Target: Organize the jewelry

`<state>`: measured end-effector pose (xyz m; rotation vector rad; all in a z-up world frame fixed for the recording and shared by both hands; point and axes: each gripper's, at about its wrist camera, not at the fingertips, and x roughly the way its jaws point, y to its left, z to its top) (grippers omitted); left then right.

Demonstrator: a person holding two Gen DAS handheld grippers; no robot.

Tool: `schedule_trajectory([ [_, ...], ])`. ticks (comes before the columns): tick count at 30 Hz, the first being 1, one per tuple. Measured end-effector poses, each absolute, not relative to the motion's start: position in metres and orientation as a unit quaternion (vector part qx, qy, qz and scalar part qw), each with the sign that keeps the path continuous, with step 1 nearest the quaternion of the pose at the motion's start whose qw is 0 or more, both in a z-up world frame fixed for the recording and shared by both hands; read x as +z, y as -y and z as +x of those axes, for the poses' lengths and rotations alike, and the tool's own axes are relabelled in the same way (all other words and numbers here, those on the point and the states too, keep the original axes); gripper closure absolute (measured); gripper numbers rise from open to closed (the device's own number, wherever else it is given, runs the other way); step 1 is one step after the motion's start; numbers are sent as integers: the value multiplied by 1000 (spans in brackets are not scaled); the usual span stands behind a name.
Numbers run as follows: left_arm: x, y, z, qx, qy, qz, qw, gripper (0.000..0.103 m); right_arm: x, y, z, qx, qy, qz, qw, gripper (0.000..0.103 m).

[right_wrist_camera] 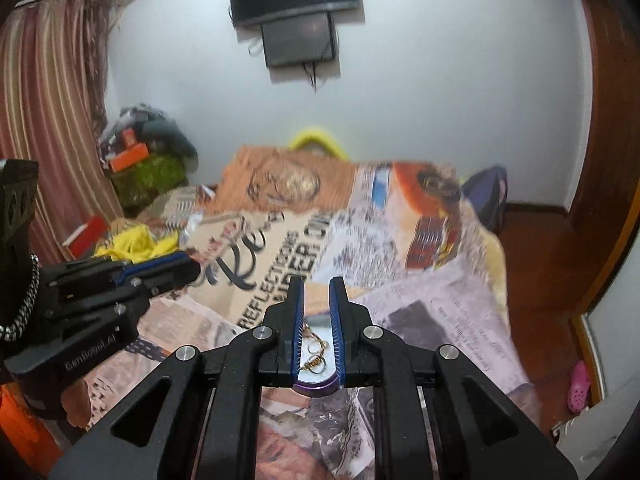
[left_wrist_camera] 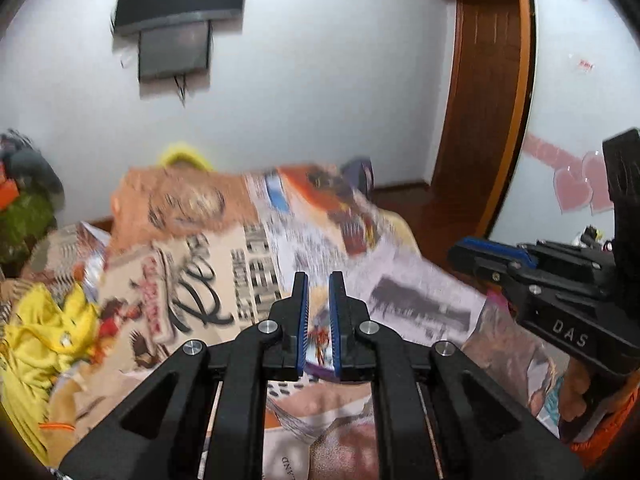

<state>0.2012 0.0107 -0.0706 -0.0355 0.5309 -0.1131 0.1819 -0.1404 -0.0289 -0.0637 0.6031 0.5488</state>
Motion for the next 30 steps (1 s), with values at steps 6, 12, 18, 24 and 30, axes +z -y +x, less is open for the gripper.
schedule_trajectory([
  [6,-25,-8,152,-42,-186,-14,981,95,16,150,135,251,-214,-30,944,91],
  [12,3,-12,103,-27,-114,-21,993,56,46,161,92,211,-130,-11,969,57],
  [18,12,-12,69,-1,-73,-14,997,30,57,162,64,167,-69,-11,983,28],
  [24,10,-17,61,7,-69,-34,997,6,54,155,57,136,-51,-13,989,0],
  [30,7,-17,60,15,-80,-36,996,5,52,149,53,129,-61,-32,989,0],
])
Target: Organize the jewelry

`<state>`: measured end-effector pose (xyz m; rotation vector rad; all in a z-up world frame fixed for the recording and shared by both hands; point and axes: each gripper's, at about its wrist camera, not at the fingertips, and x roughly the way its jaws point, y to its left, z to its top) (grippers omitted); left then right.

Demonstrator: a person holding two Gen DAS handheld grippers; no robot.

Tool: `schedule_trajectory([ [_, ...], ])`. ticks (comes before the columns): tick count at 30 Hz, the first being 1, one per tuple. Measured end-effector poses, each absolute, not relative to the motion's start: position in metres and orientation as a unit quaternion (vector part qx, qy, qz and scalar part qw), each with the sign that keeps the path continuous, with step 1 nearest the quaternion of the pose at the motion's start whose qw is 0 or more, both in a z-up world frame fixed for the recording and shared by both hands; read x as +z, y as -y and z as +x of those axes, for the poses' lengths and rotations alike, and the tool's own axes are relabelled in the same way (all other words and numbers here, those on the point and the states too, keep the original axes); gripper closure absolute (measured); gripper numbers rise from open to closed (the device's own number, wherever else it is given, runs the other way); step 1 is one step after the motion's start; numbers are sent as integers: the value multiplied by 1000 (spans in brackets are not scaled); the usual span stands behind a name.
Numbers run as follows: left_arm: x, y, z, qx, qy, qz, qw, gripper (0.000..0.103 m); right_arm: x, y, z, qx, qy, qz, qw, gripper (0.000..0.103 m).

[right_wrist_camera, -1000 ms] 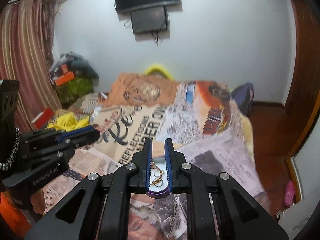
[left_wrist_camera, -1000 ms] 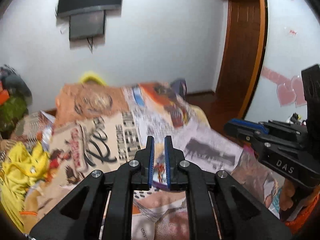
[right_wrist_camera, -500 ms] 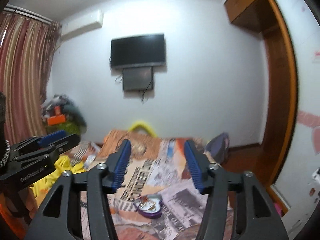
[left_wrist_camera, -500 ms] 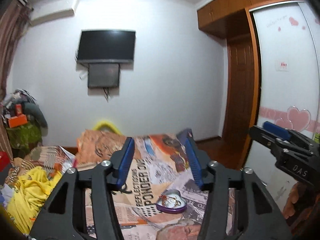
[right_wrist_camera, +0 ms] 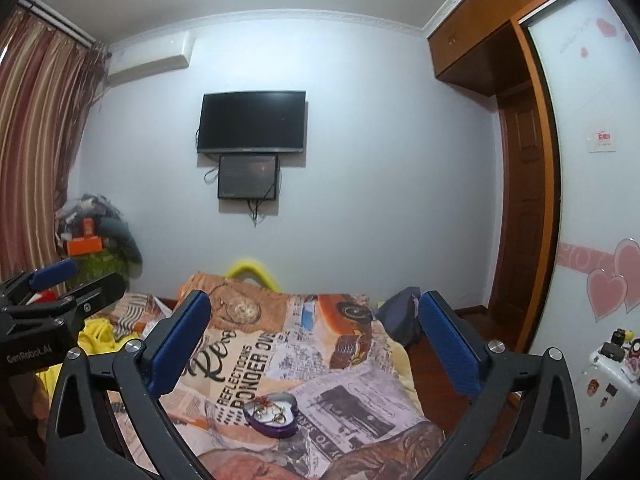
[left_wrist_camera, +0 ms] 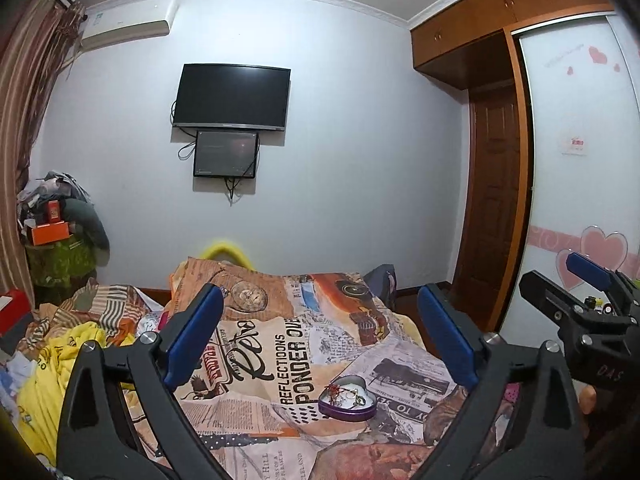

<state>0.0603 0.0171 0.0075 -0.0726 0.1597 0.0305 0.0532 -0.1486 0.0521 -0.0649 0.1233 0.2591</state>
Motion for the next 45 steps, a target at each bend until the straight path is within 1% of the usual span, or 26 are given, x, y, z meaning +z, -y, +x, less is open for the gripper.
schedule_trajectory([
  [4,7,-15,57,16,-79,-35,996,5,51,151,51,134,-66,-36,988,0],
  [8,6,-12,56,24,-75,-30,996,2,48,156,44,136,-66,-36,988,0],
  [22,3,-4,58,30,-76,-17,997,0,48,160,42,138,-71,-29,987,0],
  [45,1,-4,61,26,-82,-18,996,0,49,161,41,139,-73,-29,987,0],
])
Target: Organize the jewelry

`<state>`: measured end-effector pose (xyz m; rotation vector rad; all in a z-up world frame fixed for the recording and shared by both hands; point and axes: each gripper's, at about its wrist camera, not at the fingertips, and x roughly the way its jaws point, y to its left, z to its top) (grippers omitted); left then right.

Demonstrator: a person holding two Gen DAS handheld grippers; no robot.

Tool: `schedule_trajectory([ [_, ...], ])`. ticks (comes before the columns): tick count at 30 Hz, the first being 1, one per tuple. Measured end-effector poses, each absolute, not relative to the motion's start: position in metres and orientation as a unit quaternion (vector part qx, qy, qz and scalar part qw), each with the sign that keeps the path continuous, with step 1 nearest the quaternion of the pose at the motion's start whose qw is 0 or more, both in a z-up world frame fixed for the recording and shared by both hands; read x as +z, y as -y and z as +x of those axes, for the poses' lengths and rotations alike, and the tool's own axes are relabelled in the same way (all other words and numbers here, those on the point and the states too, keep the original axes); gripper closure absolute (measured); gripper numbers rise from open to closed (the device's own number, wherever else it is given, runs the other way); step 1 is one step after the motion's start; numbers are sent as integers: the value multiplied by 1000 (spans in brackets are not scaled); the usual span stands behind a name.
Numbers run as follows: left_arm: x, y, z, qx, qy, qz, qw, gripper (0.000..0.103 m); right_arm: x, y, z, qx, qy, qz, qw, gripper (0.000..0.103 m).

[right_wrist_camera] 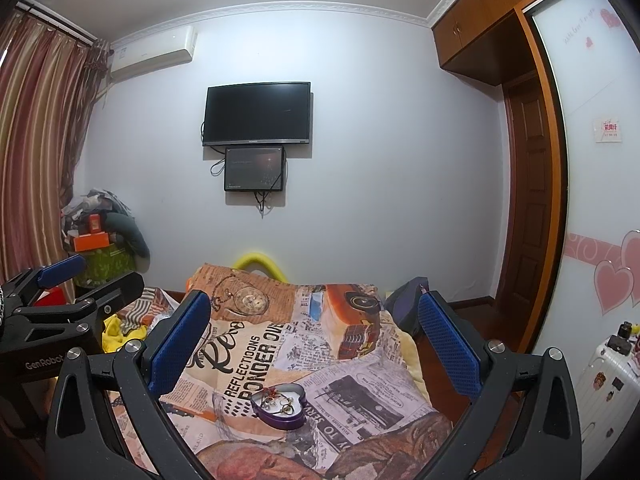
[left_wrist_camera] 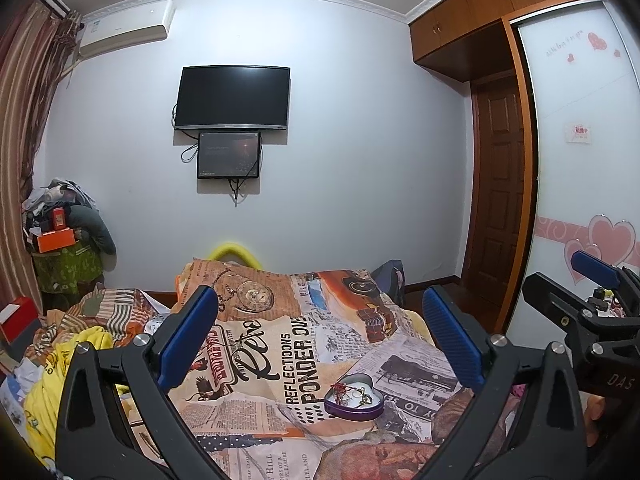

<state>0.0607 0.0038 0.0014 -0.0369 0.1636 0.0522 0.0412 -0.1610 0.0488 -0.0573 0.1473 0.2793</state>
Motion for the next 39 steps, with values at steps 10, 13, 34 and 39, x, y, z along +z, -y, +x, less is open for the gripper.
schedule_trajectory([
  [10,3,-2,59,19,-82,-18,996,0,50,161,40,139,-74,-25,987,0],
  [13,4,-1,59,17,-81,-16,996,0,51,161,39,138,-73,-24,987,0],
  [34,7,-1,60,-3,-89,-18,996,0,53,164,40,128,-73,-13,989,0],
  [39,5,0,63,-4,-94,-18,995,0,52,165,42,130,-74,-13,989,0],
])
